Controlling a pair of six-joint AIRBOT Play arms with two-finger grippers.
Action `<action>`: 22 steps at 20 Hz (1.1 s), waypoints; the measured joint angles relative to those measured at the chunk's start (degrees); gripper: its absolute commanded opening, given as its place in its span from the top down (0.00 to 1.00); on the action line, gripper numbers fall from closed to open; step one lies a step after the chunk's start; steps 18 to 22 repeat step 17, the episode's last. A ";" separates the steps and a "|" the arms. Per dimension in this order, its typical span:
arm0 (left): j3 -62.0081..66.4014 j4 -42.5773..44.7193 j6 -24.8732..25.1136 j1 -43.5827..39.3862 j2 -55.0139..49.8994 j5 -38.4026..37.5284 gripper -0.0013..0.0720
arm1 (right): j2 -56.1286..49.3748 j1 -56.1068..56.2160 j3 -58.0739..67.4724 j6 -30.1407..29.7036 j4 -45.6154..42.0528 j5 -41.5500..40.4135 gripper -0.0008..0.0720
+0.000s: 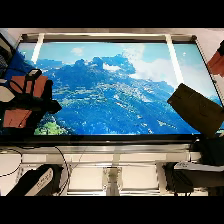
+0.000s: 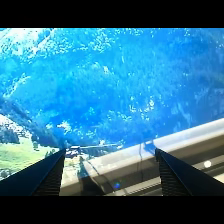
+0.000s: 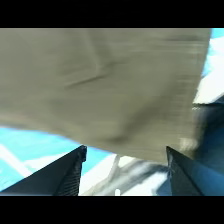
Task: Fold the clothes and pants, and hang the long-sleeved shirts on hangers.
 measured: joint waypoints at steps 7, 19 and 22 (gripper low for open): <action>0.00 0.00 0.00 0.00 0.00 -0.02 0.11 | 18.62 21.16 -14.19 -4.70 6.67 -4.90 0.96; 0.00 0.00 0.00 0.00 0.00 -0.04 0.11 | 32.30 63.63 -42.18 -4.37 7.45 -11.91 0.96; 0.00 0.00 0.00 0.00 0.00 -0.04 0.11 | 32.30 63.63 -42.18 -4.37 7.45 -11.91 0.96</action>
